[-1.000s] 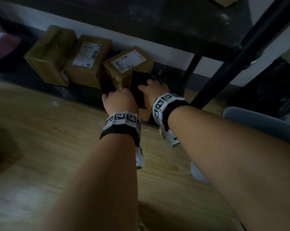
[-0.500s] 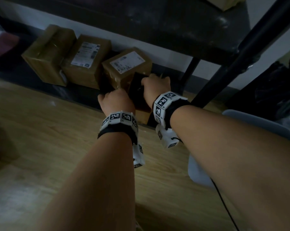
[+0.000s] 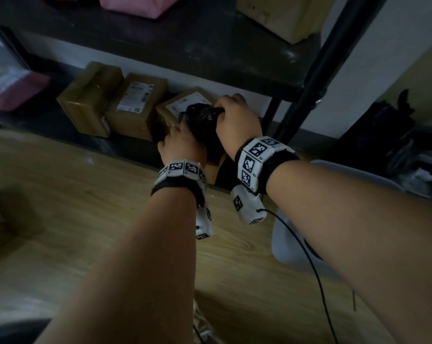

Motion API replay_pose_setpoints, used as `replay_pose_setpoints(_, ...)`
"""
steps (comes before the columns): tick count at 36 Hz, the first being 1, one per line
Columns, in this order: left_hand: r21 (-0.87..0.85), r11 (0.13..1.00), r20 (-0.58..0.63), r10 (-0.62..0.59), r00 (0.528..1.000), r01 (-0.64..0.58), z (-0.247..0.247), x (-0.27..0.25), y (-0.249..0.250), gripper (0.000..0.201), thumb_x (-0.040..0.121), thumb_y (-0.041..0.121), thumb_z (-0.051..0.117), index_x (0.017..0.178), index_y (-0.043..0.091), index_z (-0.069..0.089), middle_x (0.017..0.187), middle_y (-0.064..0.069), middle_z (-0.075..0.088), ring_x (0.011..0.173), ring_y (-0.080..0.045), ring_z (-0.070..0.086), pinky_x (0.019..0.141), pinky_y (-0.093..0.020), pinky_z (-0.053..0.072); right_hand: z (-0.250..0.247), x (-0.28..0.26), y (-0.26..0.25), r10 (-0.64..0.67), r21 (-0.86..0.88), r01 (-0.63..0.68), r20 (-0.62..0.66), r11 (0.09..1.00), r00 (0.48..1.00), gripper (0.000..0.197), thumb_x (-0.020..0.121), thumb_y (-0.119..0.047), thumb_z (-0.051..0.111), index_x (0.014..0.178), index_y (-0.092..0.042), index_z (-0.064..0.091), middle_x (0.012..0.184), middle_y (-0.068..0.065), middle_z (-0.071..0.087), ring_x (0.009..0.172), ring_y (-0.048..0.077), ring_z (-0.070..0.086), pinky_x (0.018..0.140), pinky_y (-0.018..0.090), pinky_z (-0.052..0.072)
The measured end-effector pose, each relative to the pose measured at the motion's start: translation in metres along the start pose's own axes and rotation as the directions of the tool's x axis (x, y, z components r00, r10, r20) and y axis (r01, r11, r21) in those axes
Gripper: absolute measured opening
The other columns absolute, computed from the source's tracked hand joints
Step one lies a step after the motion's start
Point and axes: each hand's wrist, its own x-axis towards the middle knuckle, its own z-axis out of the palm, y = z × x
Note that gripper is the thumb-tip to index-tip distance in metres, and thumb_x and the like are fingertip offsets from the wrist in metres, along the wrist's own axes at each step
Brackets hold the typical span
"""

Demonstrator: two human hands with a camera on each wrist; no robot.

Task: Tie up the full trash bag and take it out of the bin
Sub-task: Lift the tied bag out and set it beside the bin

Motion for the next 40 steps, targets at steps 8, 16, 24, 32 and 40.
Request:
replay_pose_setpoints(8,0.09,0.988,-0.065,0.133,0.989,-0.127,-0.03,-0.041,0.009,0.034,0.093,0.025,0.047,0.126,0.018,0.053,0.13,-0.013,0.053,0.121,-0.033,0.048,0.102,-0.046,0.035,-0.037,-0.04,0.0,-0.01,0.038,0.01,-0.012,0.999,1.0,0.029,0.097,-0.014,0.038,0.117,-0.011,0.058,0.117,0.011,0.056,0.096,0.029,0.06,0.078,0.034,0.048)
replay_pose_setpoints(16,-0.122,0.982,-0.041,0.138,0.99,-0.142,-0.053,-0.09,0.022,0.028,0.098,0.019,0.04,0.114,0.008,0.059,0.114,-0.017,0.064,0.103,-0.036,0.06,0.084,-0.038,0.048,-0.079,-0.082,0.015,0.017,0.01,-0.017,-0.041,1.0,0.999,0.025,0.098,-0.019,0.037,0.108,-0.009,0.057,0.106,0.013,0.061,0.091,0.03,0.061,0.064,0.03,0.035)
replay_pose_setpoints(24,-0.316,0.926,-0.044,0.204,0.978,-0.207,-0.07,-0.13,0.069,0.029,0.097,0.019,0.041,0.118,0.007,0.056,0.116,-0.019,0.064,0.107,-0.037,0.059,0.083,-0.036,0.046,-0.126,-0.124,0.045,0.11,0.027,-0.111,0.014,0.993,0.994,0.031,0.091,-0.038,0.05,0.11,-0.013,0.054,0.11,0.01,0.059,0.094,0.028,0.061,0.076,0.036,0.051)
replay_pose_setpoints(32,-0.425,0.865,-0.046,0.273,0.961,-0.266,-0.061,-0.16,0.126,0.034,0.098,0.02,0.042,0.119,0.001,0.06,0.118,-0.019,0.064,0.11,-0.034,0.059,0.088,-0.032,0.044,-0.178,-0.154,0.097,0.283,-0.09,-0.28,0.024,0.956,0.959,0.033,0.091,-0.013,0.049,0.124,-0.008,0.049,0.127,0.016,0.049,0.108,0.037,0.056,0.089,0.038,0.045)
replay_pose_setpoints(40,-0.415,0.86,0.007,0.329,0.944,-0.297,-0.049,-0.178,0.182,0.032,0.101,0.014,0.036,0.095,-0.005,0.062,0.119,-0.027,0.06,0.113,-0.038,0.056,0.089,-0.039,0.042,-0.215,-0.166,0.152,0.439,0.053,-0.436,-0.17,0.898,0.882,0.035,0.093,-0.006,0.039,0.127,-0.004,0.047,0.133,0.022,0.043,0.111,0.039,0.051,0.087,0.035,0.04)
